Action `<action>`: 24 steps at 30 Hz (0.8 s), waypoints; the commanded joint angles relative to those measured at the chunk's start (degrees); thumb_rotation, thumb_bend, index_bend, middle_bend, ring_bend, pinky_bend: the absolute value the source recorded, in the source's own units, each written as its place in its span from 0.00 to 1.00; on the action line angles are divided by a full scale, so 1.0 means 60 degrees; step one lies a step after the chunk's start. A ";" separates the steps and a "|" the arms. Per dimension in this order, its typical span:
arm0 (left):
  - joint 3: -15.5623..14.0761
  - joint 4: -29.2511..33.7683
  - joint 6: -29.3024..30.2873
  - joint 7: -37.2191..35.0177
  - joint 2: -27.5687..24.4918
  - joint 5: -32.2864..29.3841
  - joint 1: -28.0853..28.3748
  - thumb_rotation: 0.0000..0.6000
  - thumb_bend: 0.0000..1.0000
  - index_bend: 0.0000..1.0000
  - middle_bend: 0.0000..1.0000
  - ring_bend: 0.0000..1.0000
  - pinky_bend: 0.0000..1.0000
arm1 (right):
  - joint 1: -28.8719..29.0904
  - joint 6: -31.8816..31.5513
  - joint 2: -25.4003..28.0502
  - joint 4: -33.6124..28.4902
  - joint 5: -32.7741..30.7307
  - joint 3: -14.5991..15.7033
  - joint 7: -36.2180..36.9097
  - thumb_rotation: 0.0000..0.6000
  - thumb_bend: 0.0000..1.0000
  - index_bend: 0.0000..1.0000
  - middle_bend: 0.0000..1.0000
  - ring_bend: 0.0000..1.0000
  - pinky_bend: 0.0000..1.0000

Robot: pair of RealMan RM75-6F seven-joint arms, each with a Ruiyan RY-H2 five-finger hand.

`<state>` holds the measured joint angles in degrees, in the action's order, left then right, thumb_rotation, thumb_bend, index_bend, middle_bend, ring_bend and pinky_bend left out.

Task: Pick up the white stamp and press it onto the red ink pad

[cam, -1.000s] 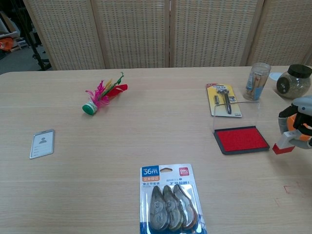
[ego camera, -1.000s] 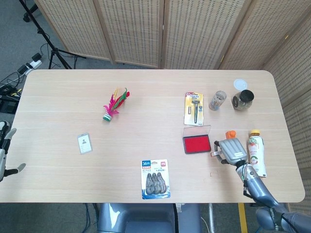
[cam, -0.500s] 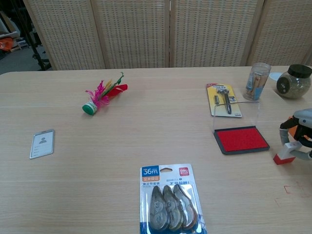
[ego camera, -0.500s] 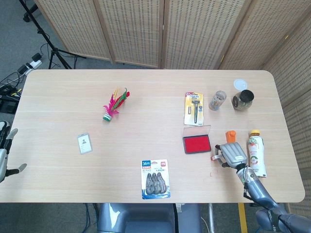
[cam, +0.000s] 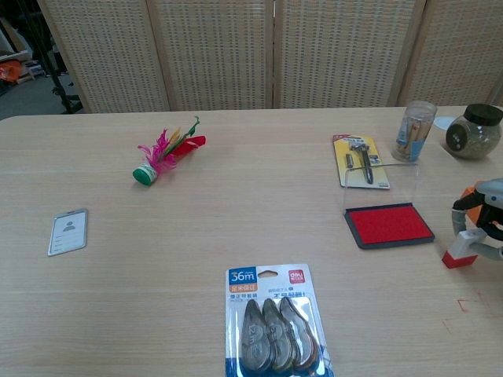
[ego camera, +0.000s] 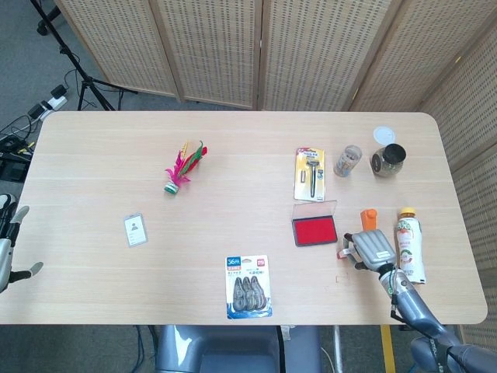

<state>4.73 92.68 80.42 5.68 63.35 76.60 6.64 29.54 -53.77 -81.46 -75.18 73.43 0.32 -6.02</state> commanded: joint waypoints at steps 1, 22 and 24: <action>-0.0003 0.0002 -0.0002 -0.0001 0.0001 0.0003 0.0000 1.00 0.00 0.00 0.00 0.00 0.00 | -0.0024 0.0004 -0.0004 0.0007 0.0023 -0.0009 -0.0014 1.00 0.54 0.45 0.83 0.91 1.00; -0.0007 0.0022 0.0019 0.0051 0.0024 0.0015 0.0001 1.00 0.00 0.00 0.00 0.00 0.00 | -0.0230 -0.0109 0.0267 -0.0448 0.0269 -0.0040 -0.0151 1.00 0.53 0.39 0.82 0.91 1.00; -0.0005 0.0020 0.0024 0.0049 0.0022 0.0018 0.0000 1.00 0.00 0.00 0.00 0.00 0.00 | -0.0285 -0.0260 0.0390 -0.0616 0.0374 -0.0049 -0.0090 1.00 0.54 0.37 0.82 0.91 1.00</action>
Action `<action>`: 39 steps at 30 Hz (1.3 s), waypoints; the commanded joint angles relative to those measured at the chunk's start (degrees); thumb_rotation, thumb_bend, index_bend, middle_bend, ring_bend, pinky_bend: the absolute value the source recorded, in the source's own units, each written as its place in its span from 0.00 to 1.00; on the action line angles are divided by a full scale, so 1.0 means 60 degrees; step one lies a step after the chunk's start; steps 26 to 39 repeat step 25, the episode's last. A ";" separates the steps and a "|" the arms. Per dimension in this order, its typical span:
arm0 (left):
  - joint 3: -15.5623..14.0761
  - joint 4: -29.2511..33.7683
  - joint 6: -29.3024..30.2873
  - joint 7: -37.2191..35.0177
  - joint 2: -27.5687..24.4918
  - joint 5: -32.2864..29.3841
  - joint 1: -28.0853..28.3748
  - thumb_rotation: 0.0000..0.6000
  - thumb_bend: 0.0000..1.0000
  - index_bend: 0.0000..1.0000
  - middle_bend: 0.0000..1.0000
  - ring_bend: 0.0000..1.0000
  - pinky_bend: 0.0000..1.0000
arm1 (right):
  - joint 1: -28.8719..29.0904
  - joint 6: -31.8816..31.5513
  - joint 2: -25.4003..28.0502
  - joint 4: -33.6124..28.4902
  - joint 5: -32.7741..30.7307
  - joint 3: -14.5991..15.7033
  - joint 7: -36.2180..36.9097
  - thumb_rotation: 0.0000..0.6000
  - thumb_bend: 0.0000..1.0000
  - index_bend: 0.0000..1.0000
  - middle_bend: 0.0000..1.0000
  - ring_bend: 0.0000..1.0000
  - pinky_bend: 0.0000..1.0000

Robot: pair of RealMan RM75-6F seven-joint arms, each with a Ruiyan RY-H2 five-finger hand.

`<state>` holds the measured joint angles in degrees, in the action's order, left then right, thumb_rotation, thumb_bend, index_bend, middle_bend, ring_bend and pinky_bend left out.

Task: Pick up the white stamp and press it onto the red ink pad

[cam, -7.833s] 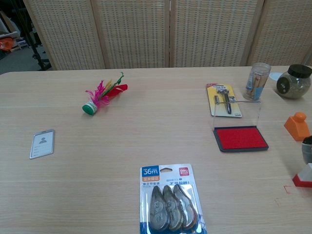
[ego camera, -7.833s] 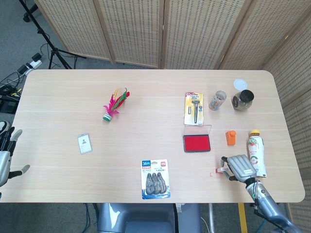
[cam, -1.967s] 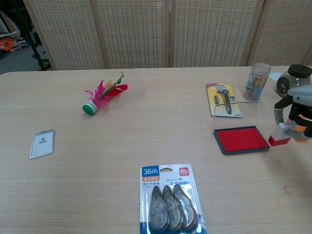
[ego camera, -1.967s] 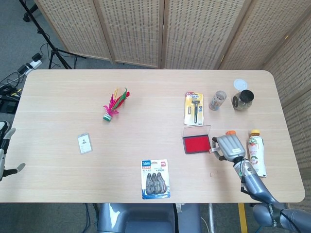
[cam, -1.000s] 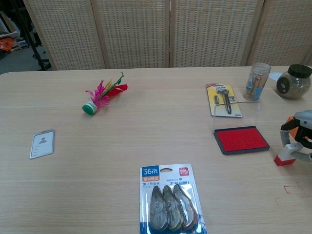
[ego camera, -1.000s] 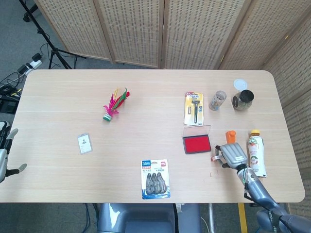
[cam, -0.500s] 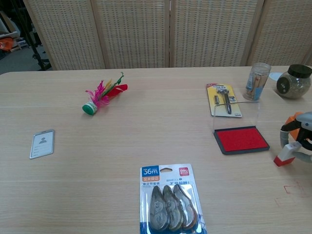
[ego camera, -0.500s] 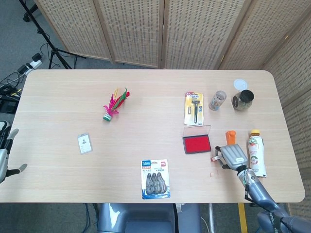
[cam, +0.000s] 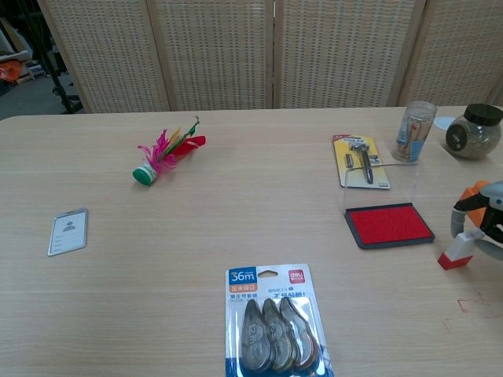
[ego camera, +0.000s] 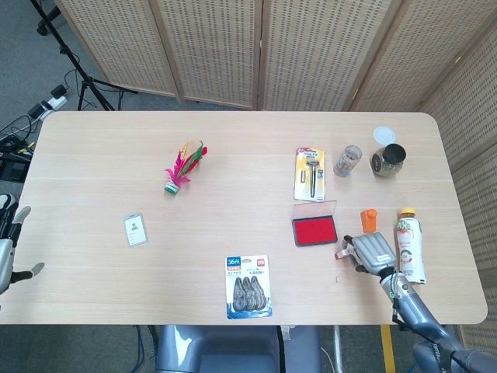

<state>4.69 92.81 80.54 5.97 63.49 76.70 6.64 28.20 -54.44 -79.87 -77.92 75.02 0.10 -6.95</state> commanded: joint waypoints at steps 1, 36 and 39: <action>0.0004 -0.0004 0.0005 0.0003 0.0000 0.0001 0.0000 1.00 0.00 0.00 0.00 0.00 0.00 | -0.0097 -0.0260 0.0214 -0.0271 0.0192 -0.0018 0.0100 1.00 0.54 0.37 0.82 0.91 1.00; -0.0140 0.0073 0.0842 -0.0819 -0.0312 0.0749 -0.0414 1.00 0.00 0.00 0.00 0.00 0.00 | -0.3167 -0.6680 0.1562 -0.0930 0.2570 -0.0221 0.1547 1.00 0.00 0.00 0.00 0.00 0.00; -0.0140 0.0073 0.0842 -0.0819 -0.0312 0.0749 -0.0414 1.00 0.00 0.00 0.00 0.00 0.00 | -0.3167 -0.6680 0.1562 -0.0930 0.2570 -0.0221 0.1547 1.00 0.00 0.00 0.00 0.00 0.00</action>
